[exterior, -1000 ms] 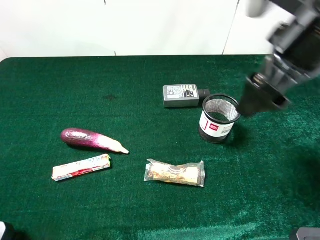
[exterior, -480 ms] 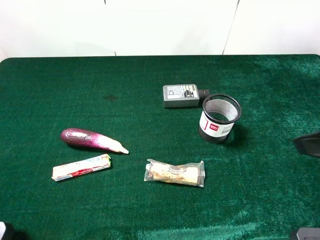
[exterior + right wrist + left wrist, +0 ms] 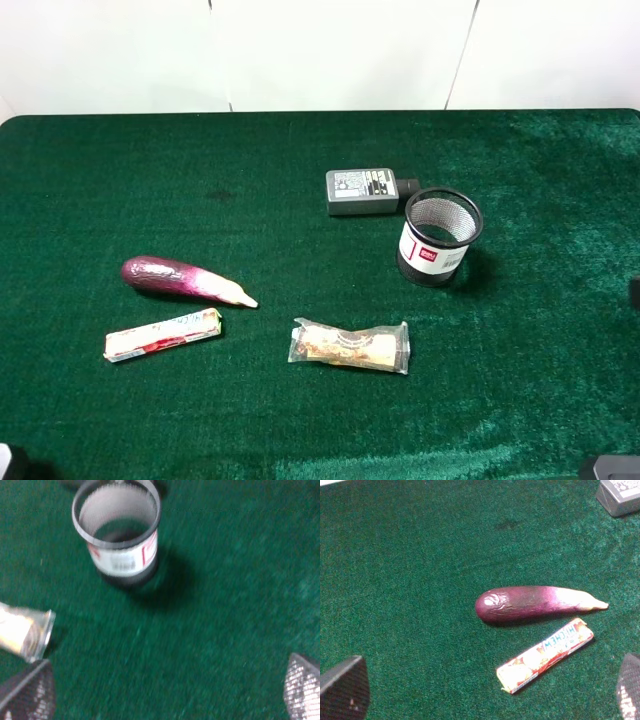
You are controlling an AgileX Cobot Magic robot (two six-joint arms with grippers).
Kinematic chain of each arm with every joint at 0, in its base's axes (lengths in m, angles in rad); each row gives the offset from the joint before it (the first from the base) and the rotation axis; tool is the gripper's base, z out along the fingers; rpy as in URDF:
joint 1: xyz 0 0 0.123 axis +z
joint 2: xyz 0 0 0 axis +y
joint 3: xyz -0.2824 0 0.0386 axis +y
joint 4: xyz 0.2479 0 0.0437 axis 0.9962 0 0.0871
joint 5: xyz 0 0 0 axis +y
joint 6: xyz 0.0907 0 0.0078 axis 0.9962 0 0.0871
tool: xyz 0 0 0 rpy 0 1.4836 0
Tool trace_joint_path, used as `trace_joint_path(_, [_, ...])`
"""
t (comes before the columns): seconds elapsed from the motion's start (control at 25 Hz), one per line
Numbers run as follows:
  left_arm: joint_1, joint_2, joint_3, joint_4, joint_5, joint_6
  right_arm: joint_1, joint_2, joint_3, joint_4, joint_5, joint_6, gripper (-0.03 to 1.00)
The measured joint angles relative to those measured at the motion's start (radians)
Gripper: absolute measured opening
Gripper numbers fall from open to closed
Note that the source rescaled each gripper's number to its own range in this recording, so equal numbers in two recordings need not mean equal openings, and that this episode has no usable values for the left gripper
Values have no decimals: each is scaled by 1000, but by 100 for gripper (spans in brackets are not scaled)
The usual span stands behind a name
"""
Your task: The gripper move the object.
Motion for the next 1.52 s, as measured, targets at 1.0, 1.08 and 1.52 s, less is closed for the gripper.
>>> trace_joint_path(1.0, [3,0,0,1,0,0,-3,-280,3,-54,-7,84,100])
trace_joint_path(1.08, [3,0,0,1,0,0,-3,-280,3,-54,-7,86,100])
trace_joint_path(1.52, [3,0,0,1,0,0,-3,-280,3,-54,-8,87,100])
